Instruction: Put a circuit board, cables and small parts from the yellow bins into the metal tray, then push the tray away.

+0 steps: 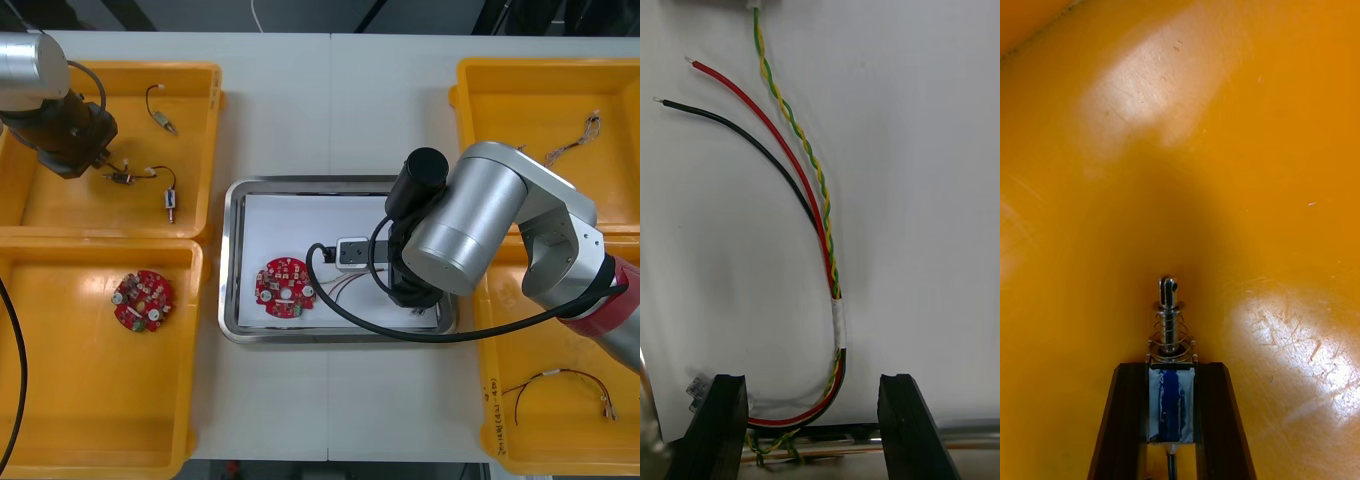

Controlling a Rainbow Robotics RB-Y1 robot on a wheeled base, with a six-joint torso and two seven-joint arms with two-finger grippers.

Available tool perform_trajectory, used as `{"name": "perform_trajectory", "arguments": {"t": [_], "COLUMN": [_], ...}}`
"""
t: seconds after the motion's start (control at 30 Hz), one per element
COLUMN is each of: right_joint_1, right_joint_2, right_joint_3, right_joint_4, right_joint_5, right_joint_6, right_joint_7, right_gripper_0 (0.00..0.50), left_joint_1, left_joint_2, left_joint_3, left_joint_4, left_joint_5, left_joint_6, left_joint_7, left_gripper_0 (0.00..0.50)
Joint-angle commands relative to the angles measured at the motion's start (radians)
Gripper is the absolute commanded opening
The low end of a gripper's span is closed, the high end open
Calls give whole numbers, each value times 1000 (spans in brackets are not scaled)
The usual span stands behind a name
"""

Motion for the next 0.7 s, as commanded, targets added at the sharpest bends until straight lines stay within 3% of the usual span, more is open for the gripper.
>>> {"name": "perform_trajectory", "arguments": {"t": [0.03,0.4,0.7], "right_joint_1": [-33,-59,-99], "right_joint_2": [18,21,40], "right_joint_3": [3,-72,-167], "right_joint_4": [-18,-67,-122], "right_joint_5": [12,10,-2], "right_joint_6": [16,130,278], "right_joint_7": [40,46,45], "right_gripper_0": [500,500,500], "left_joint_1": [-44,-44,-44], "left_joint_2": [-17,7,55], "left_joint_3": [4,46,123], "left_joint_4": [2,-21,-126], "left_joint_5": [-9,-18,-17], "left_joint_6": [-11,8,144], "left_joint_7": [58,58,61], "left_gripper_0": [0,0,1]}}
